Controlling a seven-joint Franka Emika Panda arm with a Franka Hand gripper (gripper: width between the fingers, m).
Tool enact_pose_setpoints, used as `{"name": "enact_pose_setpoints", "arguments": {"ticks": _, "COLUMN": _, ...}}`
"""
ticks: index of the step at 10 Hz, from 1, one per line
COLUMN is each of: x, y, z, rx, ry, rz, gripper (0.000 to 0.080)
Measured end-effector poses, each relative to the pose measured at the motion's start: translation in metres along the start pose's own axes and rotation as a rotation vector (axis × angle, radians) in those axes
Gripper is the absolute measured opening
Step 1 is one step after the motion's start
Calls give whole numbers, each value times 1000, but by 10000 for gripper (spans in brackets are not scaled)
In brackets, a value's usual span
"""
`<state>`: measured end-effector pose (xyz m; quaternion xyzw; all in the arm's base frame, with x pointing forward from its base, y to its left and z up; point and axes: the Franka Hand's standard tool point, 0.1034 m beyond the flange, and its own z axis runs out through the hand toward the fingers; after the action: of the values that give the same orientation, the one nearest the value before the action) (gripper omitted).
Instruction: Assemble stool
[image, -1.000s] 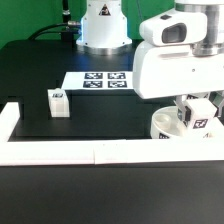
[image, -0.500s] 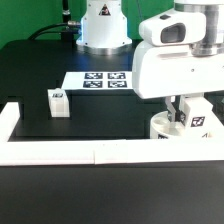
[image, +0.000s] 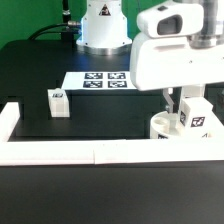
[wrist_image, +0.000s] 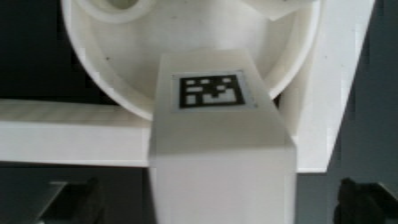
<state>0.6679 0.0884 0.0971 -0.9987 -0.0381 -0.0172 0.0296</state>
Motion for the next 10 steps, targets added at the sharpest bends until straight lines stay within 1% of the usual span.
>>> {"name": "enact_pose_setpoints", "arguments": {"ticks": 1, "x": 1, "y": 4, "z": -14, "rx": 1, "ry": 9, "rz": 6, "gripper": 648}}
{"name": "enact_pose_setpoints", "arguments": {"ticks": 3, "x": -3, "y": 4, "z": -7, "rx": 1, "ry": -1, "rz": 6, "gripper": 648}}
{"name": "enact_pose_setpoints", "arguments": {"ticks": 6, "x": -3, "y": 5, "z": -7, "rx": 0, "ry": -1, "rz": 7, "gripper": 648}}
{"name": "enact_pose_setpoints", "arguments": {"ticks": 7, "x": -3, "y": 8, "z": -7, "rx": 0, "ry": -1, "rz": 9, "gripper": 648}}
{"name": "enact_pose_setpoints", "arguments": {"ticks": 8, "x": -8, "y": 22, "z": -10, "rx": -1, "ry": -12, "rz": -58, "gripper": 648}}
{"name": "enact_pose_setpoints", "arguments": {"ticks": 9, "x": -15, "y": 41, "z": -16, "rx": 1, "ry": -24, "rz": -85, "gripper": 648}}
{"name": "enact_pose_setpoints", "arguments": {"ticks": 10, "x": -21, "y": 54, "z": -20, "rx": 2, "ry": -28, "rz": -70, "gripper": 648}}
